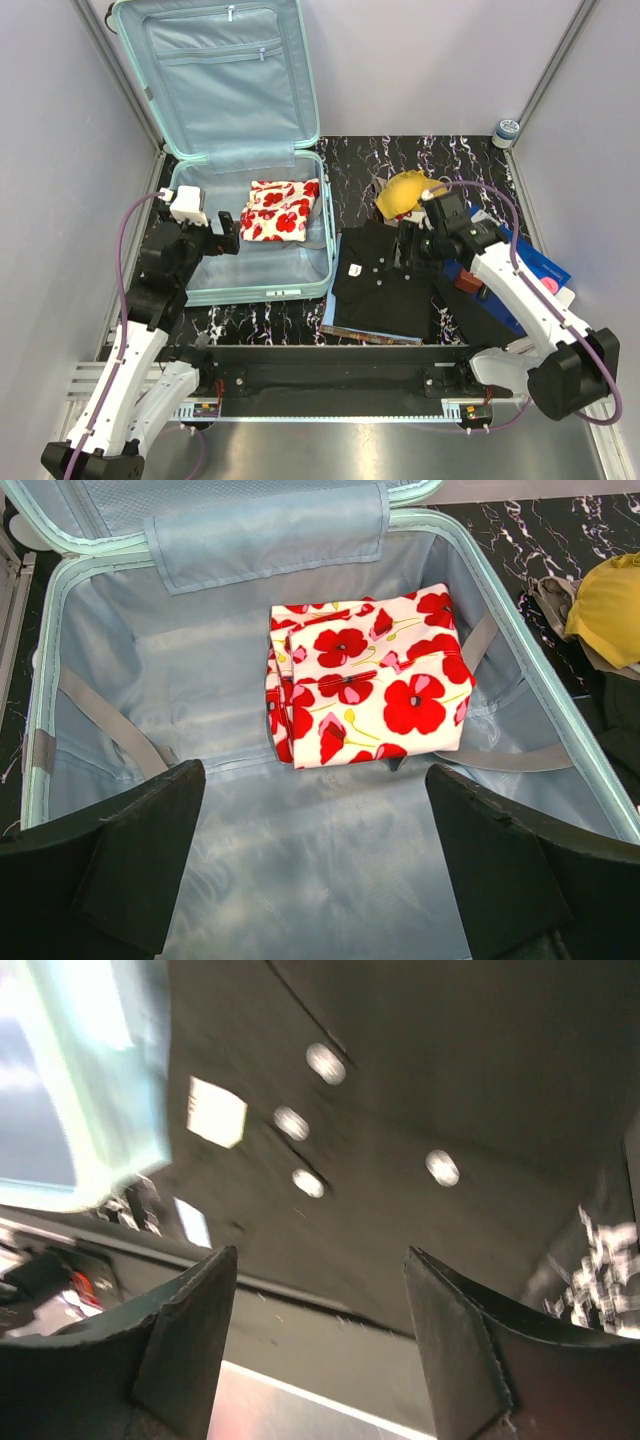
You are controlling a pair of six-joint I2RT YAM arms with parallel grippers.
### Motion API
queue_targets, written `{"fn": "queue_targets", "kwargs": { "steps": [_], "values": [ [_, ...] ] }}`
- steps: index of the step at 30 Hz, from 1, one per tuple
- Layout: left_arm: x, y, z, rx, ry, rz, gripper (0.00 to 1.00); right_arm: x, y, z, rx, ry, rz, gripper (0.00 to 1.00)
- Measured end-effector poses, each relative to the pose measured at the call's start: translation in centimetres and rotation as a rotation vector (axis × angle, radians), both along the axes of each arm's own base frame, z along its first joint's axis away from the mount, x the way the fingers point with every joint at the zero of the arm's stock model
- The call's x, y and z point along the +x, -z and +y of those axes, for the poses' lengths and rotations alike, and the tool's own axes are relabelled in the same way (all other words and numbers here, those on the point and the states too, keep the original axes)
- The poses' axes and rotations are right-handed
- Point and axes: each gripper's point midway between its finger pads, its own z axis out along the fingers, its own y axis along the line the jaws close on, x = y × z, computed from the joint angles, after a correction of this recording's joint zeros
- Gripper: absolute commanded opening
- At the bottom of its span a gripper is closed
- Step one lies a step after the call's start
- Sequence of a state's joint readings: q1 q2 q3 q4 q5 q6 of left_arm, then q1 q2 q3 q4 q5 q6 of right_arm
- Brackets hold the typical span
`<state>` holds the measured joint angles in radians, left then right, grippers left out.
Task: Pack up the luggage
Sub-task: Pick up the clothes at the center of the board.
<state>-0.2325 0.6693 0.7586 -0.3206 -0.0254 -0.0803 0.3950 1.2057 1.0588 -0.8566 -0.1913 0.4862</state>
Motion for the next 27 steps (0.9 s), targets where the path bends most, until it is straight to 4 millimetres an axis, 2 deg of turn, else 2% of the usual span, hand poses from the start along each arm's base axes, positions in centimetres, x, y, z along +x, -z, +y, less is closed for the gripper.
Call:
{"fn": "queue_targets", "kwargs": {
  "steps": [5, 9, 17, 27],
  "values": [
    [0.0, 0.0, 0.0, 0.001, 0.002, 0.000, 0.99, -3.0, 3.7, -2.4, -0.062, 0.059, 0.118, 0.69],
    [0.0, 0.0, -0.1, 0.001, 0.003, 0.000, 0.99, -3.5, 5.1, -4.0, -0.100, 0.107, 0.158, 0.68],
    [0.0, 0.0, -0.1, 0.001, 0.004, 0.001, 0.99, -2.7, 5.6, -5.7, -0.127, 0.177, 0.167, 0.68],
    [0.0, 0.2, -0.5, -0.002, 0.025, 0.008, 0.99, -0.7, 6.9, -7.6, -0.137, 0.262, 0.175, 0.65]
  ]
}}
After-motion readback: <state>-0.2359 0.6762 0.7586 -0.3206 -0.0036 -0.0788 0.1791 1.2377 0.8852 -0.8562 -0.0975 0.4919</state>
